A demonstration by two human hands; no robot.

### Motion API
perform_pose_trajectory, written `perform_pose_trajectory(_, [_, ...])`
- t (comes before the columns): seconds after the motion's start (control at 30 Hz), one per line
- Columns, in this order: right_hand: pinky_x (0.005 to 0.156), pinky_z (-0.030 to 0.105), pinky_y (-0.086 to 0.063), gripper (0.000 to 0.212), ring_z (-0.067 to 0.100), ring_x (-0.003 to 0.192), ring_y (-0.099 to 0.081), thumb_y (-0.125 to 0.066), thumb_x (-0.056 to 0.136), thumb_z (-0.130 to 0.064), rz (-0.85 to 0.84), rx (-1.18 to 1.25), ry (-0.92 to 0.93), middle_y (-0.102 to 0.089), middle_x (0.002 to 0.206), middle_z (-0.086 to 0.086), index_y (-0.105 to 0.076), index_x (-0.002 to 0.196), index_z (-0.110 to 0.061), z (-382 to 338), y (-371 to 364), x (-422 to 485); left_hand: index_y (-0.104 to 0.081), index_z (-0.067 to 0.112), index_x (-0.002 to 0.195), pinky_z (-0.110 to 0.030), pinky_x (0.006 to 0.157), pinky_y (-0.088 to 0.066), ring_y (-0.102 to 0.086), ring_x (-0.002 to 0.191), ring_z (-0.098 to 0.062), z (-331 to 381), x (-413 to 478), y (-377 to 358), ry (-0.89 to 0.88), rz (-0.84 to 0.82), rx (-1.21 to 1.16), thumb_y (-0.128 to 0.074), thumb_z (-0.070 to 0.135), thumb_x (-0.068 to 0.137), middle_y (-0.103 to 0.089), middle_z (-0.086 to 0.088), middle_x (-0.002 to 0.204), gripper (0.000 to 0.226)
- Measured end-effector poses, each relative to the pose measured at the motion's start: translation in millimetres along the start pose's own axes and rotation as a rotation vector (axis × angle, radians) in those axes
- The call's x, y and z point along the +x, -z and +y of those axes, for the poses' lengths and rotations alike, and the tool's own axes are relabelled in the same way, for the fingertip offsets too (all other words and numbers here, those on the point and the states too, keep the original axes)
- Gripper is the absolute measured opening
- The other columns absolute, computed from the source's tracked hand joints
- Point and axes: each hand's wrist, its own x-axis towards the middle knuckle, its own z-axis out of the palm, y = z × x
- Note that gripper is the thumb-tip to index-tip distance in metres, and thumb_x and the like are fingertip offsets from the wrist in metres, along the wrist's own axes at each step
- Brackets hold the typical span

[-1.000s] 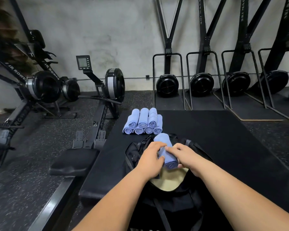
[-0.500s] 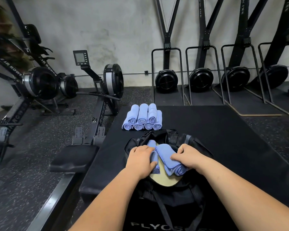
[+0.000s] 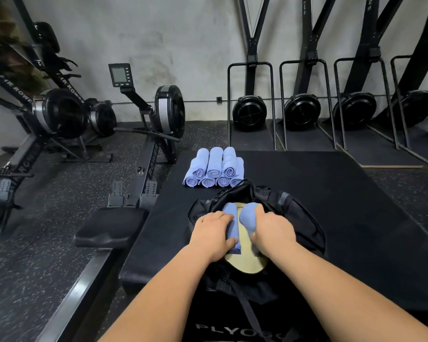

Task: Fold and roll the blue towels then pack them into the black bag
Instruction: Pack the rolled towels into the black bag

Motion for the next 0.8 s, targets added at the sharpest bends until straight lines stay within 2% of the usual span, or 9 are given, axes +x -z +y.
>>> perform_pose_trajectory(0.1, [0.074, 0.039, -0.046, 0.066, 0.036, 0.109, -0.066, -0.065, 0.091, -0.041, -0.057, 0.197, 0.003, -0.068, 0.119, 0.012, -0.034, 0.145, -0.017, -7.7, -11.6, 3.5, -0.041, 0.029, 0.156, -0.039, 0.119, -0.031, -0.041, 0.142, -0.021, -1.3, -0.6, 1.2, 0.009, -0.014, -0.016, -0.064, 0.058, 0.092, -0.044, 0.006, 0.155, 0.074])
perform_pose_trajectory(0.17, [0.087, 0.041, -0.051, 0.066, 0.036, 0.118, -0.063, -0.064, 0.095, -0.047, -0.108, 0.344, 0.025, -0.067, 0.13, 0.012, -0.036, 0.149, -0.023, -4.4, -15.2, 9.5, -0.042, 0.028, 0.156, -0.039, 0.119, -0.032, -0.041, 0.142, -0.021, -3.7, -1.0, 1.3, 0.012, -0.021, -0.032, -0.065, 0.058, 0.092, -0.043, 0.006, 0.156, 0.074])
perform_pose_trajectory(0.27, [0.103, 0.041, -0.048, 0.069, 0.032, 0.131, -0.057, -0.066, 0.095, -0.05, -0.183, 0.489, 0.013, -0.06, 0.146, 0.005, -0.037, 0.154, -0.029, 6.2, -15.4, 16.1, -0.043, 0.028, 0.156, -0.039, 0.117, -0.034, -0.042, 0.14, -0.022, -5.2, -1.2, 3.3, 0.007, -0.034, -0.035, -0.066, 0.057, 0.092, -0.045, 0.004, 0.153, 0.074])
perform_pose_trajectory(0.43, [0.102, 0.038, -0.048, 0.068, 0.029, 0.135, -0.055, -0.067, 0.096, -0.048, -0.172, 0.502, -0.057, -0.057, 0.15, 0.001, -0.039, 0.155, -0.029, 7.1, -14.5, 17.7, -0.042, 0.027, 0.157, -0.04, 0.117, -0.034, -0.041, 0.14, -0.025, -1.8, 0.2, 7.9, 0.009, -0.055, -0.029, -0.067, 0.055, 0.091, -0.041, 0.002, 0.154, 0.076])
perform_pose_trajectory(0.6, [0.112, 0.033, -0.039, 0.076, 0.025, 0.144, -0.047, -0.071, 0.095, -0.048, -0.231, 0.588, -0.03, -0.046, 0.16, 0.001, -0.037, 0.158, -0.022, -5.7, -19.3, 16.4, -0.036, 0.024, 0.16, -0.038, 0.119, -0.031, -0.034, 0.146, -0.025, -4.9, -0.4, 15.6, 0.015, -0.099, -0.072, -0.068, 0.051, 0.092, -0.033, 0.002, 0.163, 0.079])
perform_pose_trajectory(0.8, [0.103, 0.03, -0.041, 0.076, 0.022, 0.138, -0.053, -0.071, 0.091, -0.06, -0.257, 0.561, 0.057, -0.051, 0.156, -0.006, -0.044, 0.153, -0.028, 15.4, -13.9, 13.9, -0.036, 0.024, 0.16, -0.039, 0.121, -0.031, -0.032, 0.149, -0.025, -8.6, -1.9, 22.4, 0.027, -0.131, -0.136, -0.071, 0.052, 0.091, -0.035, 0.002, 0.165, 0.082])
